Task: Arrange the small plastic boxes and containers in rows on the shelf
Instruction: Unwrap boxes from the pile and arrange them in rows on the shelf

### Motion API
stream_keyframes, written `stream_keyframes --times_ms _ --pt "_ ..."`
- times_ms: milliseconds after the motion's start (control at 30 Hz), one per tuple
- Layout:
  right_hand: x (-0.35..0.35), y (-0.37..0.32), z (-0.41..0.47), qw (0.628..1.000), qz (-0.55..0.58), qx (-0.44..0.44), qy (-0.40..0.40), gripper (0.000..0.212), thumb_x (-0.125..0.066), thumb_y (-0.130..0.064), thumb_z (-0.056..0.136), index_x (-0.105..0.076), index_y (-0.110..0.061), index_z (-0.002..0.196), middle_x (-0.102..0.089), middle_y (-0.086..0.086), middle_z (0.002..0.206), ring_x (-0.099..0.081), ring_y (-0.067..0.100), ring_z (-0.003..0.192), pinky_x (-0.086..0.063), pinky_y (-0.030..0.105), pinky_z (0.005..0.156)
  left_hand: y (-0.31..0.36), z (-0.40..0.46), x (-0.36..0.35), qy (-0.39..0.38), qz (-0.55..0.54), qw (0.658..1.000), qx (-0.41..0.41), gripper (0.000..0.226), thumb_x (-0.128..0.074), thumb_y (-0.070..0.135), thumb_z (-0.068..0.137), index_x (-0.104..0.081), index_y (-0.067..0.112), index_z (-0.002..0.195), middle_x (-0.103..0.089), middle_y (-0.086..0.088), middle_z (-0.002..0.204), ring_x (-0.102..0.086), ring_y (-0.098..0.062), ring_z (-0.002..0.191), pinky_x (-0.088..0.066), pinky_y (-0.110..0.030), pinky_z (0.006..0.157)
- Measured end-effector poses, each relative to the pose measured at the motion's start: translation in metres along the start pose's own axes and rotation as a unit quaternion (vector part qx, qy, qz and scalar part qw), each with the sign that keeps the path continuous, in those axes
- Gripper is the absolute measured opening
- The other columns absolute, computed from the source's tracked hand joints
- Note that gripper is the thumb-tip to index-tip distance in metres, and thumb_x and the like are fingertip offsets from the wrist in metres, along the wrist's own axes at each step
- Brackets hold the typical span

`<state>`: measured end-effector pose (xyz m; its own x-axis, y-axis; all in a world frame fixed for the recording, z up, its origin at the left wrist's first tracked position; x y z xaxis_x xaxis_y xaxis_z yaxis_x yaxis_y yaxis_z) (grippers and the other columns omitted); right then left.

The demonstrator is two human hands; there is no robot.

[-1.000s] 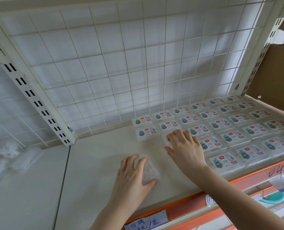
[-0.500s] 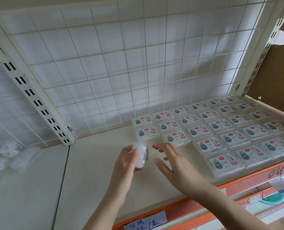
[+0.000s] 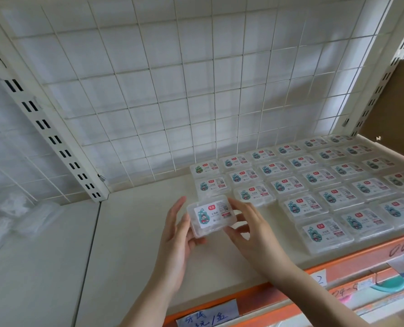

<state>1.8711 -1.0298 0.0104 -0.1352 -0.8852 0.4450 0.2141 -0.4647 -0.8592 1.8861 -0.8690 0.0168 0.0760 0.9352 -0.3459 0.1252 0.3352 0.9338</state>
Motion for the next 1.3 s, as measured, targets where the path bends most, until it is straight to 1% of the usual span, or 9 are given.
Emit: stream_keyframes --times_ms 200,367,433,500,567,633,833,1000,1300 --pt "0.002 0.002 -0.001 0.998 -0.029 0.021 0.043 0.036 -0.057 -0.001 0.089 -0.058 -0.022 0.118 -0.055 -0.012 0.106 -0.055 -0.002 0.094 -0.045 0.010 0.078 -0.011 0.006 0.004 0.033 0.096 0.995 -0.015 0.040 -0.060 0.001 0.087 -0.050 0.017 0.122 -0.067 -0.005 0.108 -0.067 -0.009 0.090 -0.054 -0.022 0.068" --pt "0.003 0.002 -0.001 0.996 -0.044 0.022 0.068 0.023 -0.052 -0.001 0.091 -0.062 -0.019 0.103 -0.057 -0.017 0.100 -0.056 0.000 0.086 -0.045 0.011 0.071 -0.007 0.025 -0.003 -0.024 0.324 0.945 -0.033 0.031 -0.063 0.017 0.088 -0.054 0.030 0.114 -0.059 0.003 0.114 -0.060 0.001 0.098 -0.046 -0.010 0.077" --pt "0.002 0.002 -0.002 0.995 -0.053 0.034 0.071 0.022 -0.052 0.000 0.090 -0.064 -0.017 0.098 -0.057 -0.017 0.098 -0.056 0.002 0.081 -0.045 0.013 0.068 -0.002 0.034 -0.008 -0.035 0.444 0.891 -0.083 0.039 -0.064 0.023 0.087 -0.051 0.023 0.124 -0.048 0.002 0.116 -0.055 -0.005 0.104 -0.041 -0.009 0.083" --pt "0.004 0.003 -0.002 0.994 -0.062 0.045 0.082 0.024 -0.053 0.002 0.089 -0.064 -0.018 0.096 -0.058 -0.017 0.096 -0.056 0.002 0.078 -0.044 0.013 0.065 0.001 0.039 -0.009 -0.015 0.585 0.797 -0.153 0.053 -0.065 0.028 0.086 -0.045 0.016 0.133 -0.044 -0.002 0.121 -0.047 -0.017 0.113 -0.036 -0.017 0.091" --pt "0.006 0.003 -0.002 0.992 -0.071 0.049 0.094 0.026 -0.053 0.003 0.088 -0.064 -0.021 0.094 -0.059 -0.017 0.094 -0.057 0.004 0.076 -0.044 0.015 0.064 0.001 0.038 -0.012 -0.009 0.677 0.697 -0.237 0.051 -0.072 0.030 0.079 -0.055 0.011 0.122 -0.054 -0.006 0.115 -0.051 -0.029 0.107 -0.045 -0.036 0.085" --pt "0.010 0.002 -0.002 0.989 -0.092 0.057 0.104 0.025 -0.052 0.001 0.089 -0.064 -0.021 0.095 -0.059 -0.015 0.095 -0.056 0.005 0.078 -0.046 0.020 0.064 -0.001 0.036 -0.013 -0.010 0.696 0.662 -0.279 0.040 -0.078 0.030 0.072 -0.063 0.014 0.105 -0.060 -0.001 0.101 -0.058 -0.029 0.095 -0.051 -0.039 0.072" --pt "0.029 0.019 0.005 0.942 -0.311 0.083 0.096 0.029 -0.047 -0.014 0.082 -0.062 -0.014 0.107 -0.059 0.001 0.114 -0.053 0.022 0.105 -0.052 0.035 0.079 -0.003 0.032 -0.015 -0.027 0.719 0.634 -0.283 0.040 -0.081 0.025 0.065 -0.064 0.018 0.101 -0.059 0.002 0.098 -0.059 -0.023 0.092 -0.051 -0.030 0.053" --pt "0.023 0.029 0.005 0.935 -0.343 0.064 0.067 0.038 -0.037 -0.022 0.085 -0.059 -0.012 0.114 -0.055 0.006 0.124 -0.045 0.023 0.116 -0.048 0.037 0.090 -0.007 0.037 -0.026 0.001 0.720 0.633 -0.285 0.042 -0.086 0.021 0.059 -0.066 0.015 0.095 -0.059 -0.002 0.090 -0.059 -0.027 0.082 -0.049 -0.031 0.045" --pt "0.023 0.024 0.005 0.923 -0.367 0.071 0.094 0.042 -0.068 -0.003 0.072 -0.060 -0.013 0.112 -0.059 0.004 0.119 -0.046 0.020 0.113 -0.051 0.035 0.085 -0.016 0.039 -0.033 0.006 0.698 0.654 -0.292 0.041 -0.085 0.019 0.061 -0.065 0.015 0.097 -0.059 -0.002 0.093 -0.058 -0.027 0.085 -0.048 -0.028 0.044"
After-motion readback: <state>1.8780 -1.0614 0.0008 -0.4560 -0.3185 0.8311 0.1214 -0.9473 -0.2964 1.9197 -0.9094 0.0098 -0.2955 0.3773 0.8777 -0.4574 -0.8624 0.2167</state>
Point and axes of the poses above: each hand's wrist, its own z-axis towards the middle knuckle, its own x-axis out of the back of the hand, y = z × x, the point moved 3 cm from there along z, towards the middle knuckle
